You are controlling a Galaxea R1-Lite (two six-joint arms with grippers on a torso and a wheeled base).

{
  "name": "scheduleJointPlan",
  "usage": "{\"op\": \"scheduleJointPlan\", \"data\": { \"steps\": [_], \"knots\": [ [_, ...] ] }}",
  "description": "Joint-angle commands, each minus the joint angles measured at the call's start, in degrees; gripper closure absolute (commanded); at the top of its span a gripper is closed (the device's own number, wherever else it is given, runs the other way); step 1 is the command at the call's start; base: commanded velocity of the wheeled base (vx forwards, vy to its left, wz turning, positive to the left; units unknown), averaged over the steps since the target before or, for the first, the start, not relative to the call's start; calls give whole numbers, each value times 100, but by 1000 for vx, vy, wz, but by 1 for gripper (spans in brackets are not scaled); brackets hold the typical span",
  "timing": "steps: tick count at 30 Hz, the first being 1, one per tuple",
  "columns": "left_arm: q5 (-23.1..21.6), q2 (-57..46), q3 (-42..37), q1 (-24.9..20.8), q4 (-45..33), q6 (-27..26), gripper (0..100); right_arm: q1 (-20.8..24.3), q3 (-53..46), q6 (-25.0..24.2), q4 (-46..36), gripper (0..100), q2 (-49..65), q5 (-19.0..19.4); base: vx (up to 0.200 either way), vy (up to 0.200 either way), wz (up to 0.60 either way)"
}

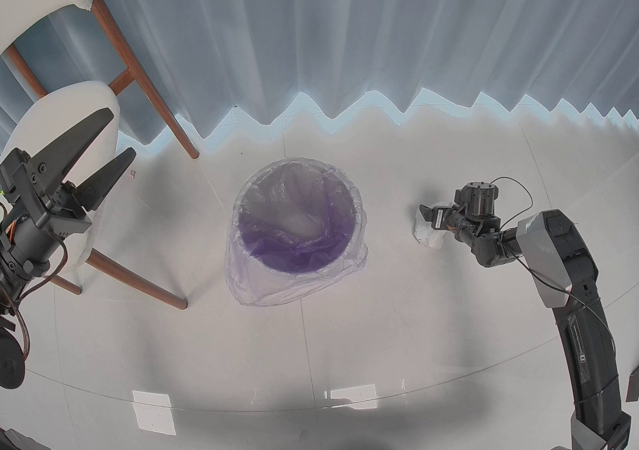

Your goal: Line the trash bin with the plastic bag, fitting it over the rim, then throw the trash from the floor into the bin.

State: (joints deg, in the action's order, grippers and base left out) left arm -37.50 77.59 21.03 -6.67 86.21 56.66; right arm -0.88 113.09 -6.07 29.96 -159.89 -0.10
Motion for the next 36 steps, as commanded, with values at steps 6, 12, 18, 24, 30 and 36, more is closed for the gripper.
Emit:
{"op": "scheduleJointPlan", "data": {
  "steps": [6, 12, 18, 24, 30, 36],
  "knots": [
    [-3, 19, -29, -28, 1, 3, 0, -141, 150, 1, -263, 0, -438, -201, 0, 0, 0],
    [-3, 28, -55, -28, 1, -76, 0, -150, 150, -8, -193, 100, -613, -210, 0, 0, 0],
    [6, 19, -64, -45, 1, -111, 0, -150, 150, -17, -175, 100, -605, -210, 0, 0, 0],
    [-3, 19, -64, -63, 1, -111, 0, -114, 150, -35, 212, 100, -367, -210, 0, 0, 0],
    [6, 10, -73, -107, 1, -111, 0, -26, -226, -52, 792, 100, 424, -201, 0, 0, 0],
    [-3, -25, -108, -168, 10, -111, 0, 167, -2195, -237, 1609, 100, 1795, -131, 0, 0, 0]
  ]
}}
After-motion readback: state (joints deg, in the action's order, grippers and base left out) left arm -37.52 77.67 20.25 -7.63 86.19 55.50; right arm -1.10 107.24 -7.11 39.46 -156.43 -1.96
